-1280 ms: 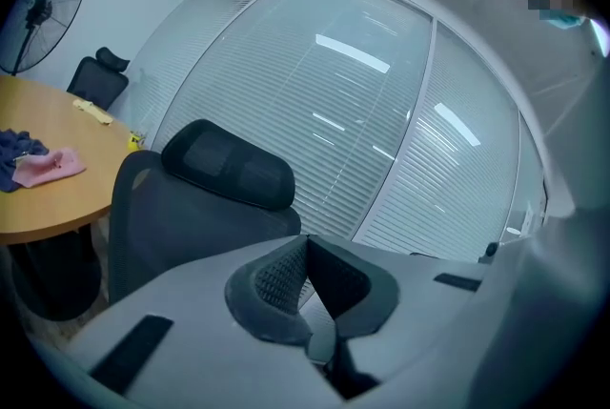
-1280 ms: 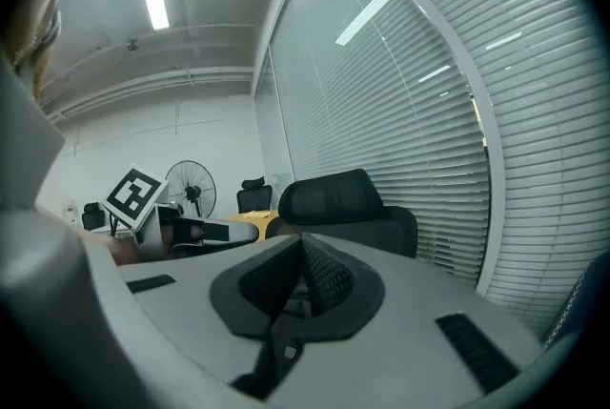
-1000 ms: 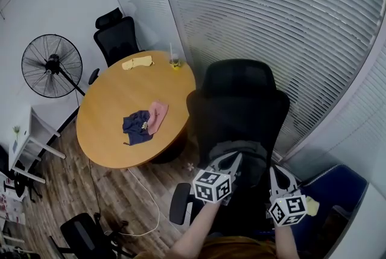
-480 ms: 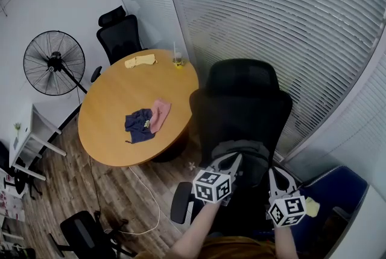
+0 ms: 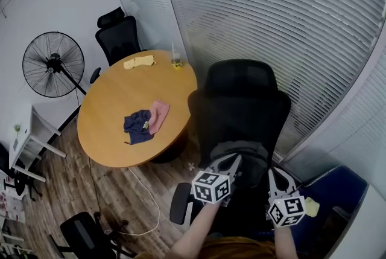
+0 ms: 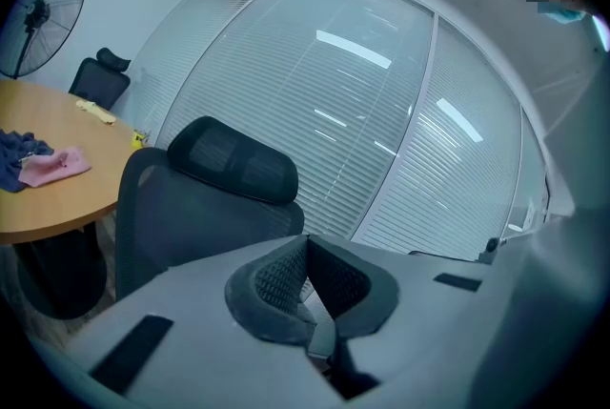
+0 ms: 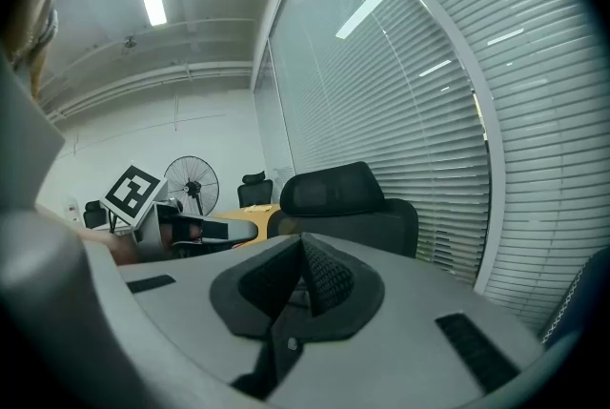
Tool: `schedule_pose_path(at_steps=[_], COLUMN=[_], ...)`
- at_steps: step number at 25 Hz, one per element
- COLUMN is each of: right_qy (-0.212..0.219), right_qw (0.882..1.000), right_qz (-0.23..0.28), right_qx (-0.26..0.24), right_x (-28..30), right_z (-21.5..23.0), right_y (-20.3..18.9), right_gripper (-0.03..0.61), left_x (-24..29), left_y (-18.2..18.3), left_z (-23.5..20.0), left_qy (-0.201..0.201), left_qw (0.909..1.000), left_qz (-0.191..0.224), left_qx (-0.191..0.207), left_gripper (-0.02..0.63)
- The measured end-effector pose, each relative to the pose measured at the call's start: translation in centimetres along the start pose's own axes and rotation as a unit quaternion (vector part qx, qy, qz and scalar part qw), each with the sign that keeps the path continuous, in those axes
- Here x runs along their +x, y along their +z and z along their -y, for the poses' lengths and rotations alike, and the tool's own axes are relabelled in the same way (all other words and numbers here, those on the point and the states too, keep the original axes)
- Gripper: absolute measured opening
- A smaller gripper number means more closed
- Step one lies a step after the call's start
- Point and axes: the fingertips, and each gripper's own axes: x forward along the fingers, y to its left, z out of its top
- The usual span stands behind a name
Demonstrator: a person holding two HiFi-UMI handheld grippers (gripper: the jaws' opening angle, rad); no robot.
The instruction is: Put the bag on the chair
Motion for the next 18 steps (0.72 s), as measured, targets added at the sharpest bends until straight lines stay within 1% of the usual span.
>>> schedule_pose_path(at_steps=[5, 18], right_qy=[-0.005, -0.010], right_qw=[1.000, 1.000], right_qz=[0.001, 0.000], right_qx=[0.003, 0.003], right_x=[-0.14, -0.26], right_z=[0.51, 0.76], right_y=[0.00, 0.07], right_gripper=[0.012, 0.012], left_x=[0.22, -0.28], left_y=[-0.29, -0.25], left_z=[0.27, -0.37], left_qy=[-0.004, 0.003], left_qw=[1.0000, 1.0000], left_qz=[-0.003, 0.001], left_qx=[0.002, -0.003], left_gripper=[0.023, 0.023])
